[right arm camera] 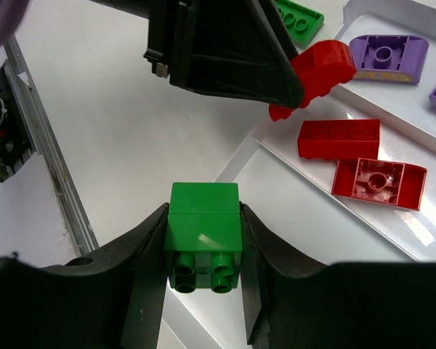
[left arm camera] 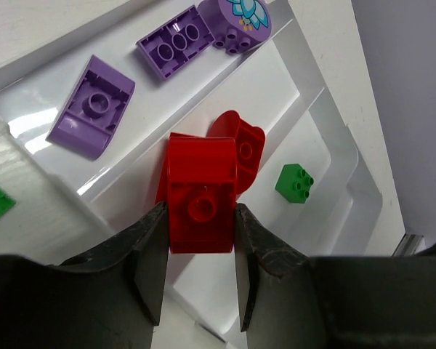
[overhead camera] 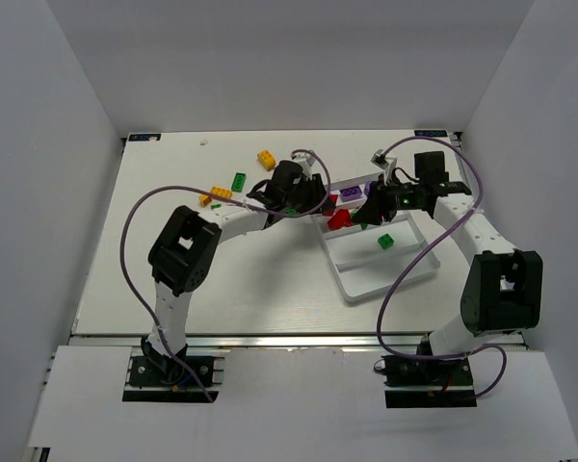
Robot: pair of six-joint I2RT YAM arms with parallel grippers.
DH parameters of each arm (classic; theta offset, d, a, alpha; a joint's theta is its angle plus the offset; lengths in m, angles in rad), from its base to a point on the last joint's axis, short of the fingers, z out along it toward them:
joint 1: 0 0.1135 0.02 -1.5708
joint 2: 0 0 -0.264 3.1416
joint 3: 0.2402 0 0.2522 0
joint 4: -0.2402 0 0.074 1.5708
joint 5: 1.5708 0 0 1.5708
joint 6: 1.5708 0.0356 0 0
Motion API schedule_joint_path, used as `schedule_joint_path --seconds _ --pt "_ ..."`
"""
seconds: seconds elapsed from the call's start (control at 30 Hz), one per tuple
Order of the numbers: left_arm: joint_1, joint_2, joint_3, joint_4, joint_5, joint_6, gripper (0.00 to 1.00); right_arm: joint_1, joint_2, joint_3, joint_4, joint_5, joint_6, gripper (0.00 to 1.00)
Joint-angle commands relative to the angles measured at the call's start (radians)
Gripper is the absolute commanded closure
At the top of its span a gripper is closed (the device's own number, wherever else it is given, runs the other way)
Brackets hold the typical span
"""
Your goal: Sort the legos into containers by color
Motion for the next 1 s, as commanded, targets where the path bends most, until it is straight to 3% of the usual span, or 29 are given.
schedule_joint_path --seconds 0.0,0.33,0.73,0.97 --pt "-0.017 0.034 0.098 -0.054 0.014 0.022 0.71 -0.013 -0.035 -0.008 0.02 -0.011 -0.019 1.0" --pt "-0.041 0.096 0.207 -0.232 -0.064 0.099 0.68 -0.024 -0.029 -0.006 0.023 -0.019 -0.013 1.0" --pt "-0.057 0.174 0.281 -0.275 -0.008 0.102 0.64 -0.026 -0.021 0.0 0.023 -0.027 -0.001 1.0" --pt "-0.058 0.194 0.316 -0.28 0.002 0.104 0.56 -0.029 -0.026 -0.008 0.023 -0.025 -0.001 1.0"
